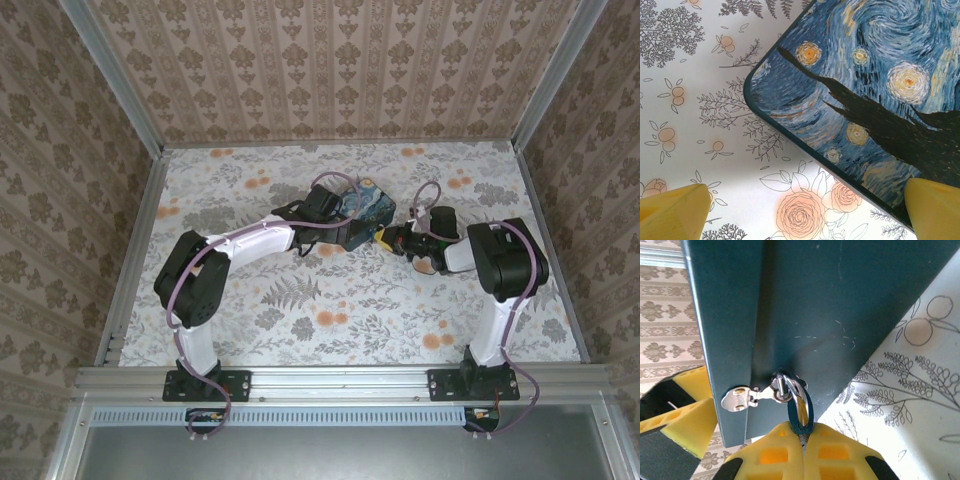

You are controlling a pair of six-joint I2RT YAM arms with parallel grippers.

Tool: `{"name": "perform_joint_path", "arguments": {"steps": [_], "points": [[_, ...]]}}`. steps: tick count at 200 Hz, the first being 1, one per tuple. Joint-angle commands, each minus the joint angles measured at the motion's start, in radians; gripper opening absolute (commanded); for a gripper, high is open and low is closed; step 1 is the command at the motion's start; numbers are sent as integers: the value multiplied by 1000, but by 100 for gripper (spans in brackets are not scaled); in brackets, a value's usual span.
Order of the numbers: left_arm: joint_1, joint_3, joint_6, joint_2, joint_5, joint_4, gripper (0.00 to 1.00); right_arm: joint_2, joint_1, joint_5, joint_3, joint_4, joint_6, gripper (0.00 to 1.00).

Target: Unlock a padlock with a key

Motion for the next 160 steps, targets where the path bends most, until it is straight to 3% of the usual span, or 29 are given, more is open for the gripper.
{"name": "perform_joint_path", "arguments": {"steps": [1,80,110,160], "points": [[14,-61,30,89,-64,-266,99,66,-41,49,-29,125,115,0],[14,-72,24,107,-56,-259,98,123,-60,25,-21,199,202,0],[14,-72,23,109,-52,-257,97,92,-60,33,-12,52,96,0],[14,-70,25,112,-51,-259,97,95,-66,29,-23,92,127,0]]}}
